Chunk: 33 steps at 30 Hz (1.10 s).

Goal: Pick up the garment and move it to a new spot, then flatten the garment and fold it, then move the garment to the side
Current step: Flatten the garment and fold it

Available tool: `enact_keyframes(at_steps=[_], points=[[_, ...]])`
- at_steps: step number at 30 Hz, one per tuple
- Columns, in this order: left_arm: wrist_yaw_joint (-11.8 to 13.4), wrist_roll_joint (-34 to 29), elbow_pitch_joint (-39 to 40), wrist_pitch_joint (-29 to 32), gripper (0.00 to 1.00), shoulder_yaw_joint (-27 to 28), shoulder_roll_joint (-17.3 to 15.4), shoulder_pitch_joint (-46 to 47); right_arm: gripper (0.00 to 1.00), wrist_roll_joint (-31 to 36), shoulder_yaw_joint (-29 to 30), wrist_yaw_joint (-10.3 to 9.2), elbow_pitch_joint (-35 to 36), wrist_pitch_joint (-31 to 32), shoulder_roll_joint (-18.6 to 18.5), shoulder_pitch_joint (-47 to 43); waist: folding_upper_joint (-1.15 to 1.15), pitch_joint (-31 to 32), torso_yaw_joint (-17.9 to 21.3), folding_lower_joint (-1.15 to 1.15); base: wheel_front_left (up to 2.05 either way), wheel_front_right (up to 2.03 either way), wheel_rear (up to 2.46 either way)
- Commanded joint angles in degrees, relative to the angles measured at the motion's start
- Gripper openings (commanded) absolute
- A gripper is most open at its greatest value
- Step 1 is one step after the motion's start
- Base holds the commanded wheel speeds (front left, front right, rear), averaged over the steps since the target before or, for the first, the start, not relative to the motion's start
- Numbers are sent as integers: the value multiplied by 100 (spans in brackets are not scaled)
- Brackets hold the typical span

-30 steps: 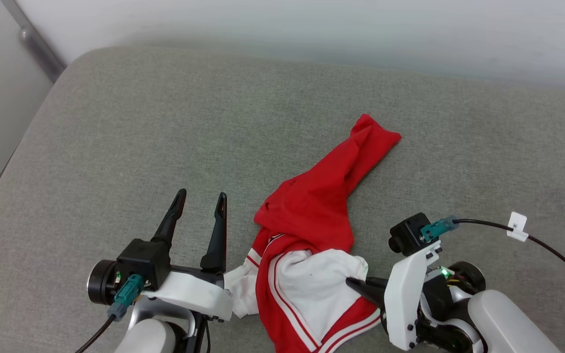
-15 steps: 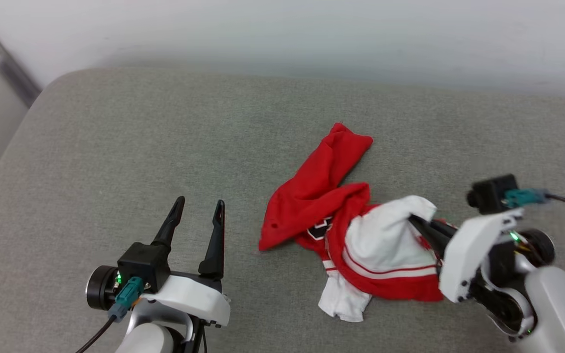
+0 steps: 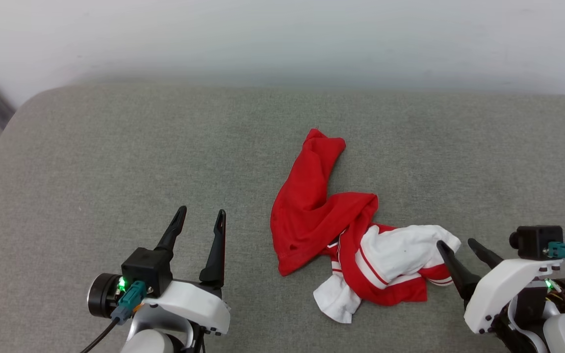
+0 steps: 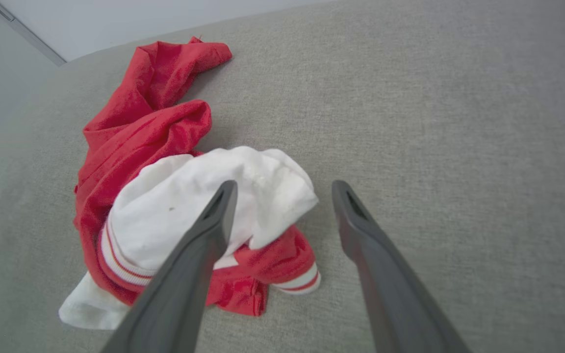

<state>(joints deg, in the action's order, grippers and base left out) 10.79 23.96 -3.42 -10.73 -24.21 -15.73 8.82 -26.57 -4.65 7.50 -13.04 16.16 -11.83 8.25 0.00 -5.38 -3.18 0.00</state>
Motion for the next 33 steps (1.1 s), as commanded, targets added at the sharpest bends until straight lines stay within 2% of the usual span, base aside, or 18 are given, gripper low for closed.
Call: enact_keyframes(at_steps=[1,3,9,12,16,21,29,30,31,33], points=[[22,21,-8,11,100,-15,-24,-55,100,66,-116,-2,156,60,-132,-126,0,66,43,0,0,0,0],[28,29,-14,17,100,-20,-38,-86,100,164,-374,-3,404,343,-350,-222,0,129,74,0,0,0,0],[69,14,74,46,100,-61,-37,-110,100,18,-1280,-3,1147,1724,-946,-356,0,157,109,0,0,0,0],[73,-6,123,45,100,-101,-12,-45,100,-47,-1612,-3,1311,2105,-1166,-176,0,54,71,0,0,0,0],[9,-1,109,17,100,-142,19,76,100,-45,-1930,-4,1134,2327,-1355,115,0,-160,-54,0,0,0,0],[-45,-33,41,-44,100,-175,53,248,100,-174,-2130,-3,757,2320,-1264,354,0,-414,-214,0,0,0,0],[-63,-48,-109,-165,100,-186,123,467,100,-464,-2758,-3,-135,2307,-1205,582,0,-693,-348,0,0,0,0],[-63,-47,-125,-170,100,-186,128,473,21,-495,-2825,-3,-186,2305,-1200,607,0,-698,-347,0,0,0,0],[-66,-41,-144,-187,100,-180,125,478,0,-534,-2878,-3,-184,2273,-1186,639,0,-694,-342,0,0,0,0],[-51,-24,-182,-213,100,-157,108,463,0,-556,-2946,-1,-48,2195,-1178,758,0,-655,-307,0,0,0,0]])
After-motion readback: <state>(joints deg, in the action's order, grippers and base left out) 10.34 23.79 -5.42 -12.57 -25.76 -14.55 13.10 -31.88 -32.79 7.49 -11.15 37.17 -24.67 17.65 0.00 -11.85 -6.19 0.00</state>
